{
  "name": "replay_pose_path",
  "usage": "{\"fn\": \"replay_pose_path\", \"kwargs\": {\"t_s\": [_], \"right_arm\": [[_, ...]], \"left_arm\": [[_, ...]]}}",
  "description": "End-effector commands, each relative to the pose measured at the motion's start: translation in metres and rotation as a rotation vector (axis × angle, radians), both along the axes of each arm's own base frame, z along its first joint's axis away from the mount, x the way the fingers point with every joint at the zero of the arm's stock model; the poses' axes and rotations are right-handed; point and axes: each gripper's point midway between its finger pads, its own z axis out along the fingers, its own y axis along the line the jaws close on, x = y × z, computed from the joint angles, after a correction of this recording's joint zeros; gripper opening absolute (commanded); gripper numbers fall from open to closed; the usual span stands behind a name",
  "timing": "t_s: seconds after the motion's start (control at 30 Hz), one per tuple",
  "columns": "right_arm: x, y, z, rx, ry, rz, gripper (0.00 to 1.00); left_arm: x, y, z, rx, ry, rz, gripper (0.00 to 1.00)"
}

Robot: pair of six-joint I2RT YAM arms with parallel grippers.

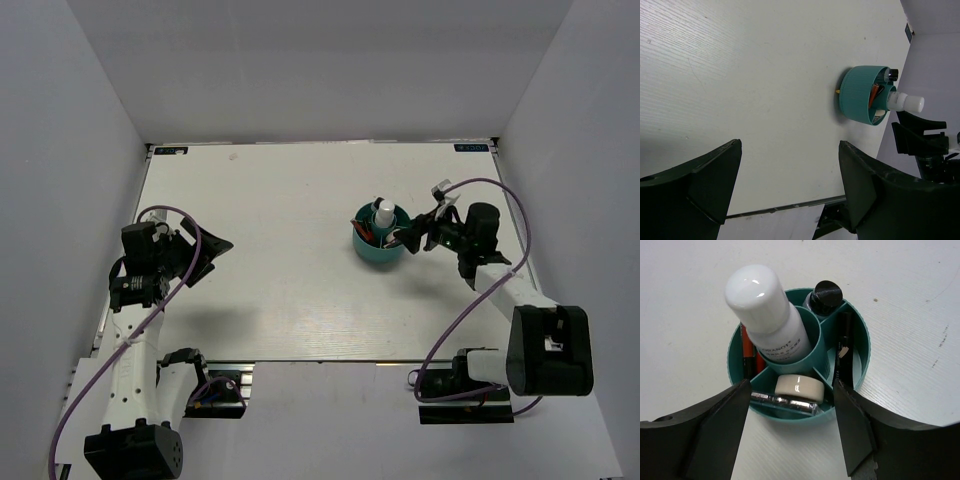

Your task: Organize the makeup

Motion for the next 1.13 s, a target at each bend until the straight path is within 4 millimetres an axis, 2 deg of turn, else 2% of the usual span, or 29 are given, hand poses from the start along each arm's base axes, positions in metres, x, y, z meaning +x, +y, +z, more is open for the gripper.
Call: {"fn": "replay_pose_path", "kwargs": {"t_s": [0.0,0.03,0.1,0.13,0.17,0.2,0.23,0.3,0.33,0.37,0.4,0.53,0.6,0.77,0.87,1.03,1.1], "right_arm": [[-0.014,-0.003,0.009,-0.045,-0.029,0.057,0.73],[-0.018,-0.002,0.019,-0.052,-0.055,0.081,0.73],[-0.024,-0.003,0.026,-0.089,-0.074,0.116,0.73],[-0.033,-0.001,0.027,-0.093,-0.003,0.145,0.77],[-0.037,-0.001,0.028,-0.100,0.044,0.151,0.89],[-0.037,-0.001,0.025,-0.105,0.099,0.159,0.89],[-0.041,-0.003,0.031,-0.119,0.175,0.160,0.89],[-0.037,-0.007,0.029,-0.134,0.271,0.155,0.89],[-0.033,-0.011,0.038,-0.151,0.303,0.129,0.89],[-0.027,-0.017,0.039,-0.171,0.319,0.089,0.89],[-0.016,-0.032,0.039,-0.221,0.326,-0.015,0.89],[0.002,-0.054,0.068,-0.258,0.239,-0.184,0.89],[0.001,-0.062,0.079,-0.260,0.195,-0.235,0.89],[-0.013,-0.061,0.105,-0.212,0.085,-0.271,0.89],[-0.017,-0.064,0.104,-0.208,0.082,-0.300,0.89],[-0.027,-0.065,0.081,-0.257,0.158,-0.271,0.89],[-0.030,-0.064,0.079,-0.266,0.144,-0.246,0.89]], "left_arm": [[0.000,0.000,0.011,0.004,-0.045,-0.008,0.88],[0.000,-0.001,0.011,0.003,-0.043,-0.009,0.88],[-0.001,-0.001,0.012,0.004,-0.050,-0.012,0.88],[-0.001,-0.001,0.013,0.002,-0.052,-0.014,0.88],[0.000,-0.003,0.015,-0.001,-0.062,-0.025,0.89],[0.000,-0.004,0.016,-0.003,-0.070,-0.032,0.90],[0.000,-0.005,0.020,-0.006,-0.086,-0.042,0.92],[0.002,-0.010,0.027,-0.019,-0.129,-0.068,0.94],[0.003,-0.011,0.031,-0.024,-0.148,-0.074,0.97],[0.004,-0.014,0.037,-0.033,-0.173,-0.089,0.97],[0.005,-0.015,0.038,-0.040,-0.178,-0.099,0.98],[0.009,-0.021,0.048,-0.068,-0.219,-0.135,0.98],[0.011,-0.023,0.056,-0.072,-0.253,-0.149,0.98],[0.014,-0.026,0.074,-0.040,-0.333,-0.190,0.98],[0.014,-0.026,0.082,-0.020,-0.373,-0.197,0.98],[0.013,-0.028,0.085,-0.029,-0.406,-0.210,0.98],[0.011,-0.028,0.086,-0.024,-0.416,-0.212,0.98]]}}
